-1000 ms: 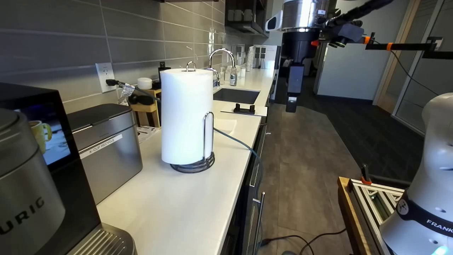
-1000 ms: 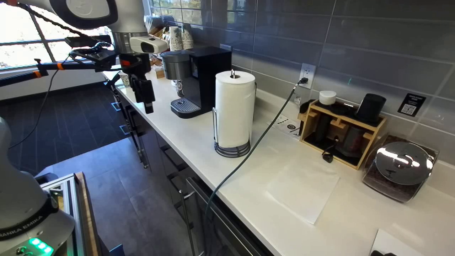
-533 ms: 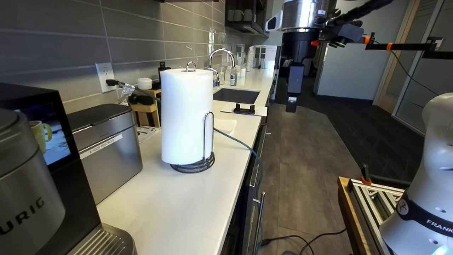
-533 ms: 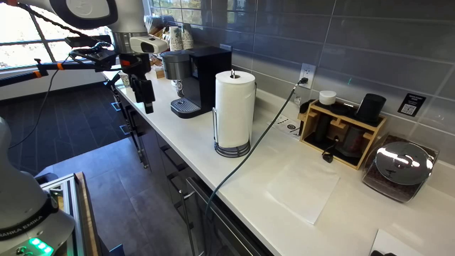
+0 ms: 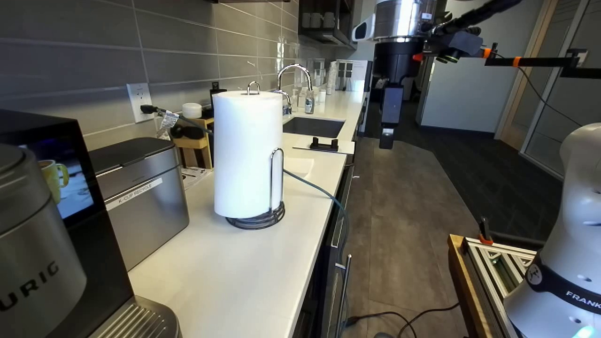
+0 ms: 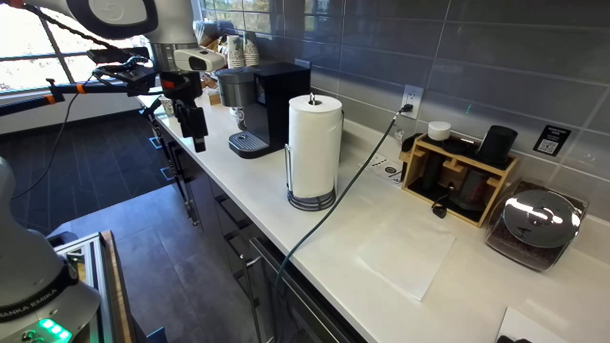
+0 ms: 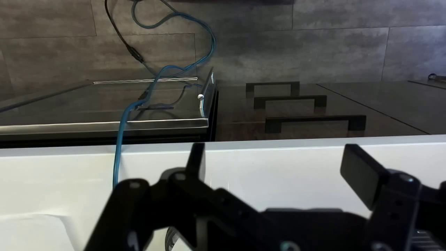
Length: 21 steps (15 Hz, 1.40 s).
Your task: Open the silver object
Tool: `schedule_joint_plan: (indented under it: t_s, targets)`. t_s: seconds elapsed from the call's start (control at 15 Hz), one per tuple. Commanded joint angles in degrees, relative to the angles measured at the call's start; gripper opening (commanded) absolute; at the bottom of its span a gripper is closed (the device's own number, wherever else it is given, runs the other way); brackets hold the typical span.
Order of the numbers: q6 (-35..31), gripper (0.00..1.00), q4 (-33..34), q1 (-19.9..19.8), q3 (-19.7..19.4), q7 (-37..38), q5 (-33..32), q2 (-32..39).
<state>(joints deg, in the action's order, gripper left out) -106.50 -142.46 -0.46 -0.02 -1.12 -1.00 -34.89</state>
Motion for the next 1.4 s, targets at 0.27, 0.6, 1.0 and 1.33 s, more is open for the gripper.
schedule_joint_plan:
  t_s: [0.27, 0.6, 1.0, 1.33]
  targets:
    - [0.1, 1.00, 0.1, 0.2, -0.1, 0.1, -0.1, 0.0]
    - [-4.8, 1.00, 0.1, 0.2, 0.7, -2.8, -4.3, -0.5]
    - [-15.8, 1.00, 5.7, 2.9, 0.3, -13.6, -9.8, 5.0]
    - [-16.9, 1.00, 14.5, 5.8, 2.2, -21.9, -12.6, 14.8]
